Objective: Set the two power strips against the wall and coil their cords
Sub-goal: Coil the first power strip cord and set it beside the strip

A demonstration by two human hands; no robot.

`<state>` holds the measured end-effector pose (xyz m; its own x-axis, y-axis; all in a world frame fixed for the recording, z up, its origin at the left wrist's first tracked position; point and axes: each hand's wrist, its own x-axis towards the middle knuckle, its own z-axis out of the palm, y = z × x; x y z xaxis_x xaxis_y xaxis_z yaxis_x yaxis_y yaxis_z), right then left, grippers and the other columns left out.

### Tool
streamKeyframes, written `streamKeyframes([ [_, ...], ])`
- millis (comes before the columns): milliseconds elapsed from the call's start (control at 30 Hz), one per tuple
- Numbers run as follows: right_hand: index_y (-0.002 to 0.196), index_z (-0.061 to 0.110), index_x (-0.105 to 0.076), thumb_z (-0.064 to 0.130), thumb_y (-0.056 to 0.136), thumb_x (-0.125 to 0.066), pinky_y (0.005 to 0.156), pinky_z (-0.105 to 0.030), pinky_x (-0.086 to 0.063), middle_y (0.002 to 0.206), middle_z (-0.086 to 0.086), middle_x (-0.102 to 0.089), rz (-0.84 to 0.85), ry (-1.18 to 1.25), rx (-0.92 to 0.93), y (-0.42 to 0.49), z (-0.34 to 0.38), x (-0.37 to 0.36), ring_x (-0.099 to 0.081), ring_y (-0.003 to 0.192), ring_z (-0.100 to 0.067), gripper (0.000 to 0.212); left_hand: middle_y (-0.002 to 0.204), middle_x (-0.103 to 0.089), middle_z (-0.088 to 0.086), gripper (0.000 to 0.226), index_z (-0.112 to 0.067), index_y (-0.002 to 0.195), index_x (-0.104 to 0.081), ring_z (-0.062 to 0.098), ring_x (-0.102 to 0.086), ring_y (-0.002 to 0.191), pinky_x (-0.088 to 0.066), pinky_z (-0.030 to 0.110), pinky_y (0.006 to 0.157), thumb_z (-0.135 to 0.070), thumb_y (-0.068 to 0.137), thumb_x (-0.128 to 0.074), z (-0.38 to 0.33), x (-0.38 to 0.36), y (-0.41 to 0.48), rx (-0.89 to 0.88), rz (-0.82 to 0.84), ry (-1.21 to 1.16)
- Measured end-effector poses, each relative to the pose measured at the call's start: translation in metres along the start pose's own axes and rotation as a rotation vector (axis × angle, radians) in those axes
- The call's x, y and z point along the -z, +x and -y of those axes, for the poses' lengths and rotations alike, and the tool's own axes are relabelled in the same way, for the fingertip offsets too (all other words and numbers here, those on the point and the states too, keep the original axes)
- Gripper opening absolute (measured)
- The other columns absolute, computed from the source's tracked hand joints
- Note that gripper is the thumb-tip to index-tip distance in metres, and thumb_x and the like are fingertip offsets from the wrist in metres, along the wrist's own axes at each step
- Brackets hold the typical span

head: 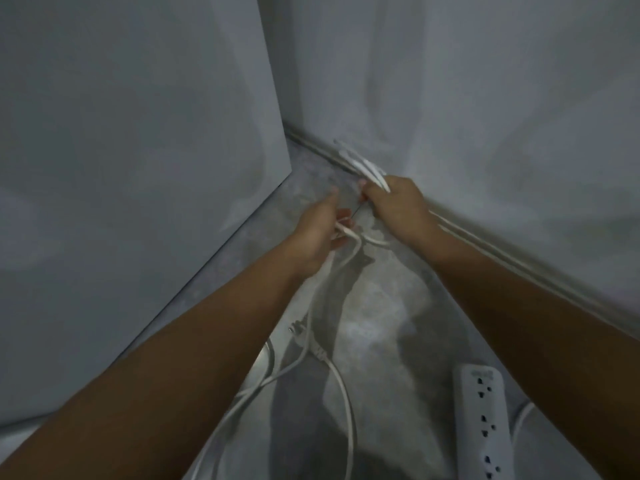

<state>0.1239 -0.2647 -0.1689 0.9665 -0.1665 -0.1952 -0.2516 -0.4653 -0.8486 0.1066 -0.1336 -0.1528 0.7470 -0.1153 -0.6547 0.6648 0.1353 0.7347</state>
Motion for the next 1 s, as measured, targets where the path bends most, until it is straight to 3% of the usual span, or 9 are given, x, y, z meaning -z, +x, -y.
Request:
streamKeyframes([
  [100, 0.056, 0.026, -0.068, 0.027, 0.084, -0.054, 0.048, -0.018, -0.044, 0.053, 0.006, -0.063, 0.11, 0.023, 0.011, -0.009, -0.002, -0.001, -0.056, 0.046, 0.0, 0.031, 0.09, -0.061, 0.012, 0.048, -0.009, 0.091, -0.055, 0.021, -0.058, 0.079, -0.05, 0.03, 0.059, -0.048, 0.101, -0.028, -0.025, -0.003, 0.012, 0.138, 0.125, -0.331],
  [200, 0.059, 0.02, -0.064, 0.032, 0.078, -0.052, 0.053, -0.023, -0.04, 0.062, 0.005, -0.062, 0.205, 0.034, 0.022, -0.011, -0.004, 0.004, -0.054, 0.053, -0.005, 0.025, 0.105, -0.059, 0.016, 0.045, -0.006, 0.111, -0.052, 0.03, -0.059, 0.094, -0.049, 0.044, 0.082, -0.044, 0.099, -0.032, -0.045, 0.0, 0.031, 0.149, 0.104, -0.395],
  [267, 0.075, 0.019, -0.069, 0.033, 0.078, -0.054, 0.057, -0.029, -0.044, 0.073, 0.003, -0.067, 0.261, -0.015, 0.047, -0.009, -0.004, 0.005, -0.06, 0.063, -0.008, 0.021, 0.094, -0.06, 0.015, 0.036, -0.002, 0.106, -0.053, 0.028, -0.059, 0.087, -0.047, 0.044, 0.091, -0.035, 0.097, -0.041, -0.049, -0.003, 0.037, 0.169, 0.042, -0.466],
  [367, 0.08, 0.024, -0.065, 0.032, 0.077, -0.06, 0.058, -0.027, -0.042, 0.072, 0.004, -0.066, 0.334, -0.13, 0.116, -0.007, -0.008, 0.0, -0.059, 0.064, -0.004, 0.009, 0.054, -0.049, 0.006, 0.024, -0.006, 0.074, -0.047, 0.015, -0.054, 0.05, -0.05, 0.026, 0.066, -0.015, 0.095, -0.048, -0.052, -0.012, 0.042, 0.181, -0.053, -0.518],
  [500, 0.074, 0.029, -0.057, 0.022, 0.088, -0.058, 0.058, -0.018, -0.041, 0.071, 0.007, -0.061, 0.317, -0.17, 0.134, -0.011, -0.011, -0.011, -0.056, 0.063, -0.002, 0.016, 0.029, -0.029, -0.002, 0.038, -0.013, 0.06, -0.033, 0.008, -0.029, 0.022, -0.027, 0.011, 0.033, -0.01, 0.096, -0.043, -0.053, -0.014, 0.054, 0.216, -0.089, -0.587],
  [633, 0.09, 0.025, -0.062, 0.028, 0.094, -0.057, 0.063, -0.024, -0.044, 0.07, 0.005, -0.068, 0.392, 0.018, 0.079, -0.015, -0.018, -0.027, -0.064, 0.065, -0.007, 0.007, 0.029, -0.023, -0.004, 0.04, -0.017, 0.059, -0.028, 0.008, -0.023, 0.02, -0.02, 0.008, 0.032, -0.013, 0.097, -0.039, -0.044, -0.006, 0.058, 0.179, -0.11, -0.658],
  [767, 0.069, 0.029, -0.054, 0.036, 0.093, -0.058, 0.053, -0.025, -0.041, 0.055, 0.01, -0.053, 0.438, 0.039, 0.038, -0.013, -0.024, -0.033, -0.051, 0.047, -0.003, 0.025, 0.028, -0.026, -0.005, 0.041, -0.017, 0.058, -0.03, 0.007, -0.026, 0.02, -0.022, 0.01, 0.03, -0.015, 0.097, -0.041, -0.028, 0.003, 0.065, 0.174, -0.146, -0.688],
  [867, 0.069, 0.027, -0.061, 0.045, 0.093, -0.053, 0.062, -0.028, -0.041, 0.063, 0.007, -0.058, 0.446, -0.279, 0.113, -0.007, -0.024, -0.026, -0.057, 0.062, -0.013, 0.031, 0.039, -0.038, -0.002, 0.037, -0.013, 0.06, -0.037, 0.008, -0.038, 0.027, -0.034, 0.01, 0.034, -0.013, 0.096, -0.044, -0.016, 0.011, 0.068, 0.199, -0.21, -0.693],
  [1000, 0.103, 0.023, -0.068, 0.043, 0.096, -0.046, 0.078, -0.032, -0.045, 0.105, -0.006, -0.069, 0.503, -0.663, 0.181, -0.007, -0.028, -0.023, -0.063, 0.099, -0.026, 0.031, 0.067, -0.046, 0.001, 0.03, -0.011, 0.068, -0.047, 0.011, -0.047, 0.058, -0.046, 0.024, 0.058, -0.02, 0.097, -0.047, 0.005, 0.028, 0.073, 0.245, -0.191, -0.457],
])
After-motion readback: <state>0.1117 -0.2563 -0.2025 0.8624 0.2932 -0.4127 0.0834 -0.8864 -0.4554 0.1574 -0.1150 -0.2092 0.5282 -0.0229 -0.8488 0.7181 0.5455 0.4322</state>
